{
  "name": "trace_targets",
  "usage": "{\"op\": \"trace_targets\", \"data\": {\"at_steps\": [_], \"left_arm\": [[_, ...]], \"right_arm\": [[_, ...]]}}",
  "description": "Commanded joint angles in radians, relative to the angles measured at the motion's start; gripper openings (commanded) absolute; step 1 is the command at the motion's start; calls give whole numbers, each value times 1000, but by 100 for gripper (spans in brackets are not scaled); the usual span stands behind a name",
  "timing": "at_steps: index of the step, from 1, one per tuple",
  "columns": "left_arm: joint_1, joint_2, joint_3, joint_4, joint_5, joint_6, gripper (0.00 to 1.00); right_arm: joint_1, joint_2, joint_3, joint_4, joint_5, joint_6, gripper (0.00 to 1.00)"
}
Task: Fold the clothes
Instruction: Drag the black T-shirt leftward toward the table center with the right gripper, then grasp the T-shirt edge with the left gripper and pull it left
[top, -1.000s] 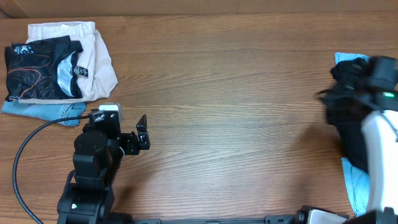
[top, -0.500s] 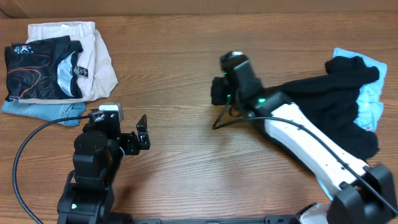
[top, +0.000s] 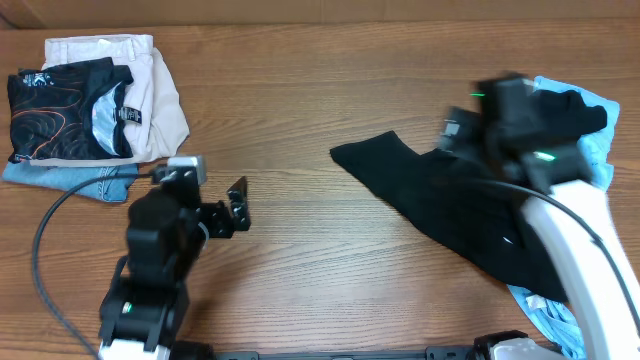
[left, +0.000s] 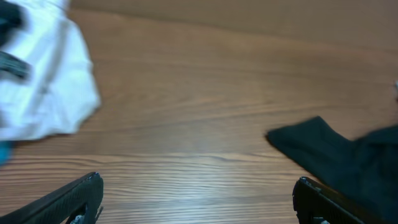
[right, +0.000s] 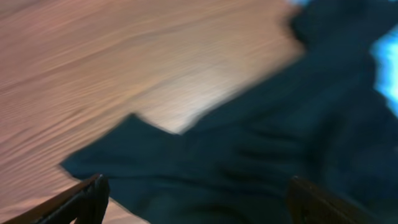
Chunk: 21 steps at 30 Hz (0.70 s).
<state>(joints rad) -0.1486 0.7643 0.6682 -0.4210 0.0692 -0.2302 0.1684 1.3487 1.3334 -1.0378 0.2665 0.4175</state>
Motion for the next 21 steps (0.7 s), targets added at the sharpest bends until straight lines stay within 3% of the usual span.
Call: {"op": "trace_targets", "data": {"at_steps": [1,12,21], "left_arm": [[-61,116,37,23,84,-93,100],[-356,699,316,64,242,-258,100],[-500,1055,433,294,303,-423,100]], "right_arm": [[-111,-47,20,-79,1,2,96],[-413,-46,14,-221,-114,-42,100],[-535,-46,14,-240,-219,-60,100]]}}
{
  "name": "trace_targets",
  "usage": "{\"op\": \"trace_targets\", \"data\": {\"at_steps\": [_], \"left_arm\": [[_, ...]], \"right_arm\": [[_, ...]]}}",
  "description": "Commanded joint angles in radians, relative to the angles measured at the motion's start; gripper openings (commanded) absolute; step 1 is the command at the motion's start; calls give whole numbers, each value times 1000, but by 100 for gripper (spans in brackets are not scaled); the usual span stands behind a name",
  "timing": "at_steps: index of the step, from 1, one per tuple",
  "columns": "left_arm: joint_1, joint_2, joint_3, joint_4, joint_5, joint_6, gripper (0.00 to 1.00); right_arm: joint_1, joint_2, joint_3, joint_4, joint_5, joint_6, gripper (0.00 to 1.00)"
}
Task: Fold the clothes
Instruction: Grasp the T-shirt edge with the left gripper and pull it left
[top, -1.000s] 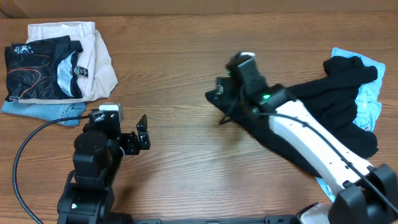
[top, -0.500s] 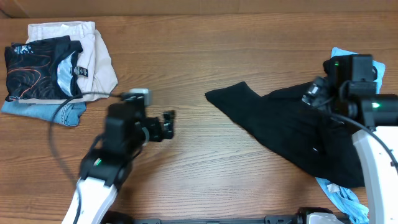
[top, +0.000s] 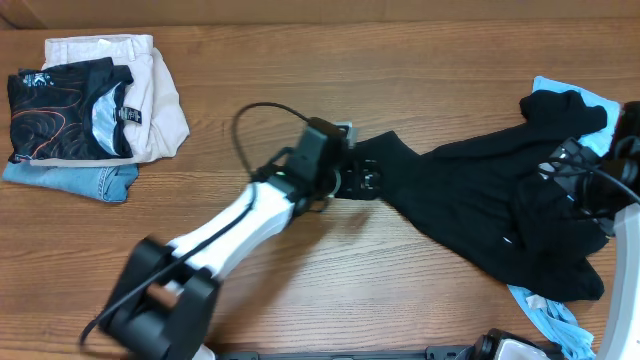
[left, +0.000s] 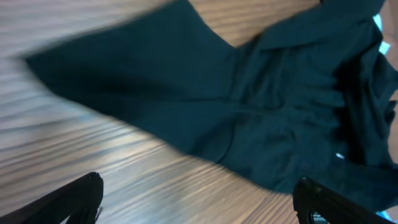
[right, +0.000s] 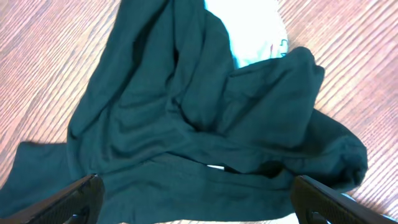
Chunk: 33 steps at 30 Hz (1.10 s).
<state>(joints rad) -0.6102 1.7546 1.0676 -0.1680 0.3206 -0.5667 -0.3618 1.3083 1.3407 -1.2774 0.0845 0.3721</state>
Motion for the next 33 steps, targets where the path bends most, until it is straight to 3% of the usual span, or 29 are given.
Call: {"op": "trace_targets", "data": {"at_steps": [1,9,11,14,17,19,20,26,33], "left_arm": [[-55,95,37,70,51,-116,100],[-133,249,42,263,58,-236,100],[-146,280,42,301,57,-254,96],[-149,306,42,352,42,-253,74],[-144,309,42,389,8,-251,42],[-138,309,42,408,11,-249,12],[-135,309,44,409,13,-249,4],[-71,224,95,339,71,-94,4],[172,-59,269,-61,-178,176,4]], "right_arm": [[-4,-6,7,-1,-37,-14,100],[-4,-6,7,0,-38,-14,100],[-4,-6,7,0,-38,-14,100],[-4,-6,7,0,-39,-14,100],[-4,-6,7,0,-38,-14,99],[-4,-6,7,0,-38,-14,99],[-4,-6,7,0,-38,-14,99],[-5,-6,7,0,-35,-22,99],[-4,-6,7,9,-35,-29,99]]}}
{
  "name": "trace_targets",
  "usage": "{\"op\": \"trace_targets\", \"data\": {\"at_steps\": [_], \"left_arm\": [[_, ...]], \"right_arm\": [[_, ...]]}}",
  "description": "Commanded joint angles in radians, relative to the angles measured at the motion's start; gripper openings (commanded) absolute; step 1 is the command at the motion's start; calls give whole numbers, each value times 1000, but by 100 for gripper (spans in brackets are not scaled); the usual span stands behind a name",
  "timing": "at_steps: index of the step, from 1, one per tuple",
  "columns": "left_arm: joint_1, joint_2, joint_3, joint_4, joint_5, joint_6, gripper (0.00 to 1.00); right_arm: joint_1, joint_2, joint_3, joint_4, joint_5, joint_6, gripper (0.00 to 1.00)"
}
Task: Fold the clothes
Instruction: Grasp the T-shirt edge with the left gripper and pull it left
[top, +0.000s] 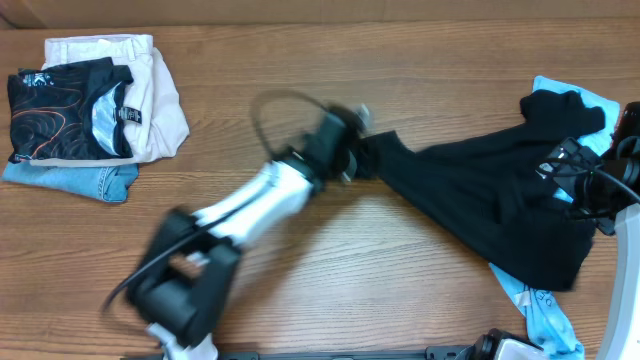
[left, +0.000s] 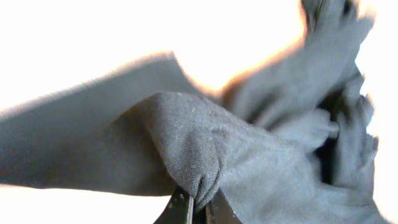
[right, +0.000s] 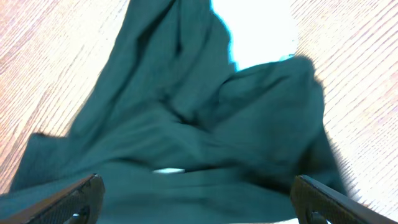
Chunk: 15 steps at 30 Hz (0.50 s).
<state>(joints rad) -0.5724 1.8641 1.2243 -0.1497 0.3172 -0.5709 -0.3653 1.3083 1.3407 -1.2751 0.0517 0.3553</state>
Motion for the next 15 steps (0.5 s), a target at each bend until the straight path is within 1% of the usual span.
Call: {"op": "trace_targets", "data": {"at_steps": [1,2,4,5,6,7,8,9,11,15], "left_arm": [[171,-184,126,-121,-200,192,4],[214,-195,134,-165,-210,191,5],[288,-196,134,-251,-218,191,4],[316,-188,134,-291,-233,190,8],[349,-178,134,-335,-239,189,36],[372,-167,134,-362,-225,188,69],[392,-155,134,-388,-192,189,90],[405,-145,134,-404,-161,190,100],[417,-127,134,-435,-121,190,100],[399,-117,134,-494,-92,190,100]], "right_arm": [[-1,-6,7,8,-2,-13,99],[-1,-6,7,10,-2,-13,99],[-1,-6,7,13,-2,-13,99],[-1,-6,7,12,-3,-13,99],[-1,-6,7,9,-3,-13,99],[-1,-6,7,8,-3,-13,99],[-1,-5,7,8,-3,-13,100],[-1,-5,7,9,-3,-13,100],[-1,-3,7,9,-4,-13,100],[-1,13,7,0,-7,-20,100]]}}
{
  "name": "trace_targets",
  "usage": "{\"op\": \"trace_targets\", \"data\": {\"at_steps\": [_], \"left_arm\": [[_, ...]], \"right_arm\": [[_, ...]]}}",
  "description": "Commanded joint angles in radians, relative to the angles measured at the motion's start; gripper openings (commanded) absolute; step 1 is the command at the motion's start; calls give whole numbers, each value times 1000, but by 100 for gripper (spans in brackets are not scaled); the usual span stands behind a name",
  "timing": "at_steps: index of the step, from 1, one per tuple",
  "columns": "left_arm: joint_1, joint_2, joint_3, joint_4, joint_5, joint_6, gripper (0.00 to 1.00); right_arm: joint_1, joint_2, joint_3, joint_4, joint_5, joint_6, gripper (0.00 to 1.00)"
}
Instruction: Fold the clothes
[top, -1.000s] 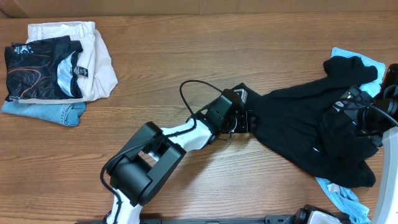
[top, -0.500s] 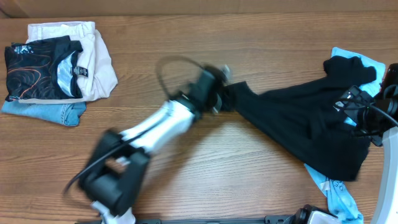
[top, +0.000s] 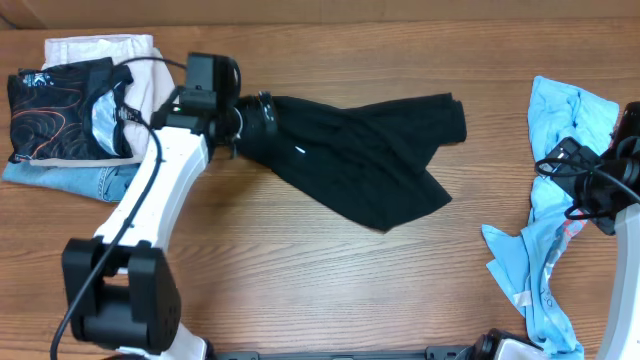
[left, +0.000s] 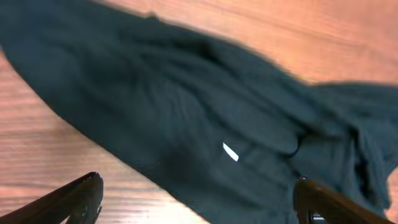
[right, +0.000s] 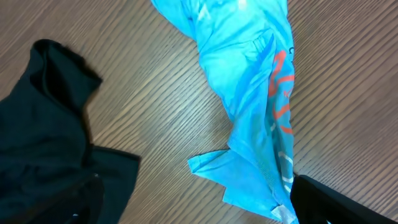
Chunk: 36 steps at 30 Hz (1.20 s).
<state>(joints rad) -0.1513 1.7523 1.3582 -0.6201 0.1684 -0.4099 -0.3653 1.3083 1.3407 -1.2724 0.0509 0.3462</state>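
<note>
A black garment (top: 350, 150) lies crumpled across the middle of the table, and in the left wrist view it (left: 186, 124) fills most of the picture, showing a small white tag. My left gripper (top: 258, 120) hovers over the garment's left end, open, with nothing held between its widely spread fingers (left: 81, 193). A light blue shirt (top: 550, 230) lies bunched along the right edge, uncovered, and it (right: 249, 93) shows orange print in the right wrist view. My right gripper (top: 575, 180) stands open above it, holding nothing.
A stack of folded clothes (top: 90, 100) sits at the back left: white shorts, a black printed tee and jeans beneath. The left arm's cable (top: 150, 70) loops beside that stack. Bare wooden table (top: 330, 280) lies in front of the black garment.
The black garment has moved left from on top of the blue shirt to the table's middle. My left gripper, then shut on its corner, is now open further left. The right arm has not moved.
My left gripper stood open at the front left while the right arm was over the black garment on the blue shirt. Then the left gripper was open at the garment's left corner, then shut on it. Now the garment lies in the middle, let go.
</note>
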Motion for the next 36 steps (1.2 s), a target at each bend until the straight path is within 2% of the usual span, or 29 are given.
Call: {"op": "trace_targets", "data": {"at_steps": [1,4,8,12,13,18,19,23,29,32,36], "left_arm": [[-32,-6,0,-38,92,29,100],[-76,-6,-1,-96,190,29,100],[-173,0,-13,-163,188,9,100],[-307,51,-41,-148,188,-109,100],[-335,70,-42,-141,188,-132,100],[-447,167,-42,-37,210,-213,100],[-468,188,-42,1,218,-222,100],[-531,261,-42,98,217,-235,98],[-551,348,-42,123,248,-286,94],[-539,369,-42,74,317,-286,89],[-498,366,-42,-41,367,-262,88]], "right_arm": [[-1,19,7,-7,-10,-15,100],[-1,44,6,-21,-35,-47,100],[-1,99,-12,-24,-79,-67,100],[-1,193,-63,-9,-135,-98,98],[-1,215,-78,-2,-174,-129,95],[-1,304,-128,36,-244,-183,62],[-1,321,-138,51,-244,-183,60],[-1,395,-164,93,-244,-183,59],[-7,510,-181,163,-222,-154,55],[-24,539,-188,205,-119,-89,55],[-78,547,-190,262,-24,-35,55]]}}
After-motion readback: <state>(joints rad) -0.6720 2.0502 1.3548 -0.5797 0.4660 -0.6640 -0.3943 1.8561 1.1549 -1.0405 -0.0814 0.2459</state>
